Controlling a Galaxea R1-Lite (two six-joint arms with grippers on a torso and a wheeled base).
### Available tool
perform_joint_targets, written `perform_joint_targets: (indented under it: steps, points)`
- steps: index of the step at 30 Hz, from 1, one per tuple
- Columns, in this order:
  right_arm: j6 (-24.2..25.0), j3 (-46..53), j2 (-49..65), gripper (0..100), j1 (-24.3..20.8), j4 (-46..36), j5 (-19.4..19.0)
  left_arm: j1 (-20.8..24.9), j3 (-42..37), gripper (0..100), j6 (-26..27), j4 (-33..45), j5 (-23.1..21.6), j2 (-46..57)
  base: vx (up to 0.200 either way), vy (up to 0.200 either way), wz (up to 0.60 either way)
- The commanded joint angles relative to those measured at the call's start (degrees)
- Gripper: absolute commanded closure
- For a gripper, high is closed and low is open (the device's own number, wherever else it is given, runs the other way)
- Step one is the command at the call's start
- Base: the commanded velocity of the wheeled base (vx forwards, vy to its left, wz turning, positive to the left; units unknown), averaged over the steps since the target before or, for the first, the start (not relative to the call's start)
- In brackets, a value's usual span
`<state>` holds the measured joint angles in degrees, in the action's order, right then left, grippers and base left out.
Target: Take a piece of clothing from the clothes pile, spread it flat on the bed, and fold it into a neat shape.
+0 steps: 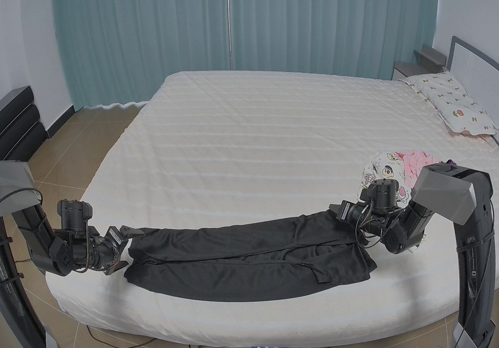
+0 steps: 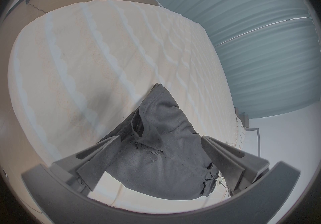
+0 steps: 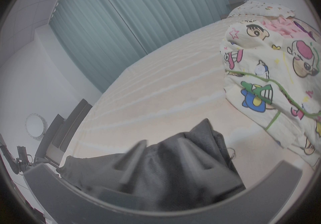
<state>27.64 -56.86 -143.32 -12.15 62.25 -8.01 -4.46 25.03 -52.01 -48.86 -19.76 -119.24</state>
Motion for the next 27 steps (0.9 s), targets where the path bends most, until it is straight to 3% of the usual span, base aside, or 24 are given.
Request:
perform_joint_targets:
  steps: [1, 8, 14, 17, 18, 20, 25, 27]
  points:
    - [0.0, 2.3, 2.1, 0, -0.1, 2.3, 0.5, 0.0, -0.2, 0, 0.0, 0.0, 0.0, 0.0, 0.000, 0.000, 0.00]
    - [2.9, 11.1, 9.9, 0, -0.3, 3.1, 1.6, 0.0, -0.6, 0, 0.0, -0.2, 0.0, 0.1, -0.057, 0.000, 0.00]
    - [13.2, 20.1, 14.9, 0, -1.3, 3.1, 5.8, 0.0, -2.3, 0, -0.9, -0.1, 1.1, 0.5, -0.200, 0.000, 0.00]
    - [18.5, 23.2, 16.6, 0, -2.4, 3.6, 7.2, 0.0, -2.5, 0, -0.7, -0.2, 3.1, 0.2, -0.067, 0.000, 0.00]
    - [22.3, 24.5, 16.9, 0, -2.6, 4.7, 7.1, 0.1, -2.4, 0, -0.7, -0.2, 5.7, -0.2, 0.000, 0.000, 0.00]
    - [24.8, 25.0, 16.1, 0, -2.4, 6.1, 7.0, 1.3, -2.5, 0, -0.7, -0.2, 7.9, -0.3, 0.000, 0.000, 0.00]
    - [25.4, 25.1, 13.4, 0, -2.3, 8.4, 7.0, 4.5, -2.2, 0, -0.7, 0.0, 9.5, -0.9, 0.000, 0.000, 0.00]
    - [25.6, 25.6, 12.8, 0, -2.4, 9.2, 6.8, 6.9, -1.6, 0, -0.7, -0.2, 12.7, -3.0, 0.000, 0.000, 0.00]
